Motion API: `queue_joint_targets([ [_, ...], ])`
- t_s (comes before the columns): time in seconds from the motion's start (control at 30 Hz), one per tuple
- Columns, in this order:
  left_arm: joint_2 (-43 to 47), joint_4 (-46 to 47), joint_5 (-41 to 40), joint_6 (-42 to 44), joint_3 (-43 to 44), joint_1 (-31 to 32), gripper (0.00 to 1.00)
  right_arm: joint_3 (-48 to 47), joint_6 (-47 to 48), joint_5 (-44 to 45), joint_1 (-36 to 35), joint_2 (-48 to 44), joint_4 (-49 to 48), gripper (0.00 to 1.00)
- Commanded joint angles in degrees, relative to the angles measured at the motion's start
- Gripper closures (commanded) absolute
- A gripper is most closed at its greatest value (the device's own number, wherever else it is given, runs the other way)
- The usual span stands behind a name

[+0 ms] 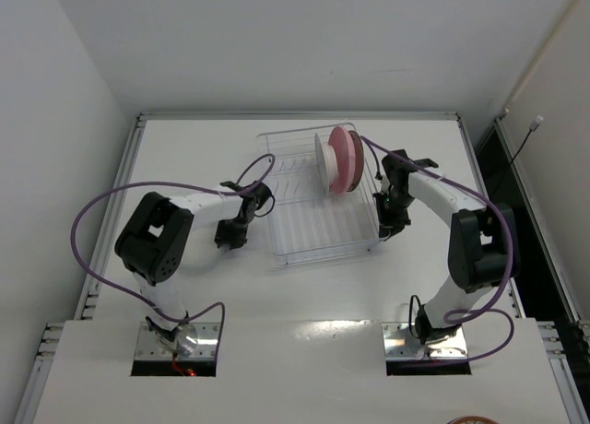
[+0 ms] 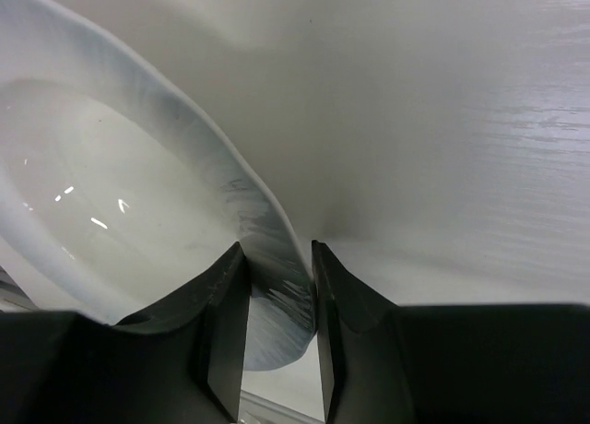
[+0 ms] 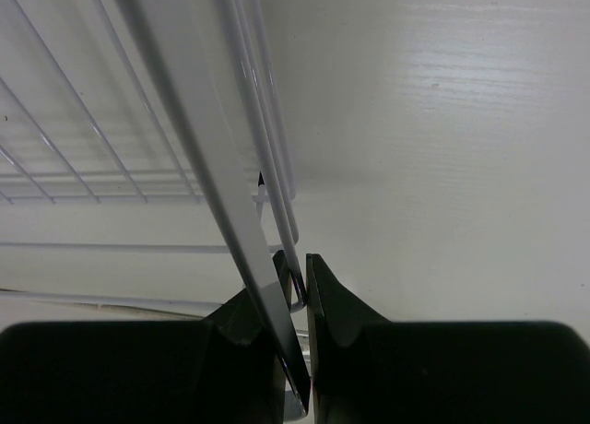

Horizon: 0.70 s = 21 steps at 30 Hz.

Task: Load the plates into the dish rack

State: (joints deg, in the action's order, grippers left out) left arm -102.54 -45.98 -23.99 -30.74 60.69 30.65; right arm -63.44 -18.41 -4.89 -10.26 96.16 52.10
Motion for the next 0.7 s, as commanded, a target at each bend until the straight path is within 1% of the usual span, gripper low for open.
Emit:
queue_joint_targets([
  [0.0,1.7,-0.3,4.3,-2.5,4.8,0.1,1.0,-1.3,-2.2,1.2,0.7,-1.4,-0.3,0.91],
  [0.13,6.5,-3.0,3.8,-4.5,13.3,0.1,1.0,-1.3,-2.2,1.7,0.7,-1.4,-0.3,0.91],
  [0.23,7.7,-5.1,3.2,-5.8,18.4,-0.5,1.0,-1.3,-2.2,1.7,0.7,-1.4,-0.3,0.91],
  [0.33,8.2,-6.5,3.2,-5.8,20.4,-1.0,1.0,-1.3,-2.2,1.7,0.7,-1.4,-0.3,0.91],
  [0.6,10.5,-7.0,3.9,-6.3,20.4,-3.3,1.0,-0.8,-2.2,1.7,0.7,-1.4,-0.3,0.91],
  [0.67,10.5,-9.0,3.4,-7.0,23.7,-3.3,1.0,-0.8,-2.2,1.7,0.7,-1.4,-0.3,0.91],
])
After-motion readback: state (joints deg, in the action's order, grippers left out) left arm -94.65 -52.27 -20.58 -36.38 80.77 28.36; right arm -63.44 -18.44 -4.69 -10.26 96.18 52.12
